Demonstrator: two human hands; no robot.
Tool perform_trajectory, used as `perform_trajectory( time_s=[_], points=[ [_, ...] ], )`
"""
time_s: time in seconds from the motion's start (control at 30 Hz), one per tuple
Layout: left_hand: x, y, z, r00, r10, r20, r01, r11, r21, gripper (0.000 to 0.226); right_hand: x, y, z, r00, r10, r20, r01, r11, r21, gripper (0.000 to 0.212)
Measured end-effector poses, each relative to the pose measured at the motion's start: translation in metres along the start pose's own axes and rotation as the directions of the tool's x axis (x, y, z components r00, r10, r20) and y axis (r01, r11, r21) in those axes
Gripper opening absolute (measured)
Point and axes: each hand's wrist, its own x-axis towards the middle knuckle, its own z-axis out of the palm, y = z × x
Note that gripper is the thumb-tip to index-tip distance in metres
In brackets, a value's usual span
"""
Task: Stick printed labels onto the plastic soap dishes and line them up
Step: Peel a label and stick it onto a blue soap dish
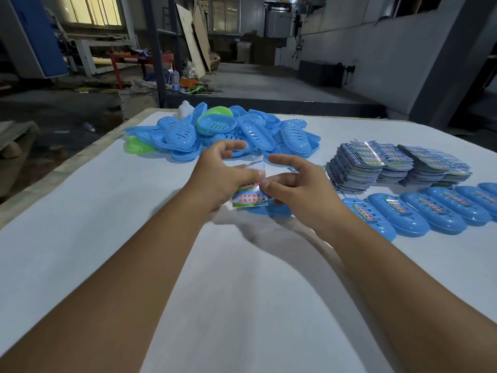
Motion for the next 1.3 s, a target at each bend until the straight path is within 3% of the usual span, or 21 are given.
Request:
perform_trajectory(
  time_s=[0.17,0.37,0.73,0.9,1.1,1.3],
  points=[
    [0.008,0.001,-0.001,0.989,-0.134,-0.056,0.129,0.988,-0.087,0.033,0.005,-0.002,-0.007,0.988,0.034,-0.149,-0.034,0.999,-0.001,0.033],
    [0.006,-0.001,0.0,0.993,-0.118,-0.004,0.118,0.991,0.062,0.01,0.006,-0.003,-0.011,0.975,0.071,-0.209,-0.065,0.997,0.036,0.026],
    [0.001,0.008,0.0,0.999,-0.023,-0.03,0.028,0.987,0.158,0.026,0.007,-0.001,-0.012,0.97,0.07,-0.235,-0.078,0.997,-0.025,0.026],
    [-0.004,0.008,0.0,0.999,0.046,0.027,-0.05,0.986,0.159,0.027,0.005,0.001,-0.011,0.951,-0.115,-0.289,0.018,0.948,-0.318,0.008],
    [-0.009,0.004,0.005,0.987,0.142,0.07,-0.154,0.963,0.221,0.025,-0.002,-0.001,-0.003,0.974,-0.128,-0.186,0.065,0.948,-0.311,0.019],
    [-0.01,0.0,0.007,0.978,0.184,0.098,-0.203,0.95,0.239,0.022,-0.005,-0.004,-0.003,0.973,-0.139,-0.182,0.068,0.934,-0.35,0.018]
  ],
)
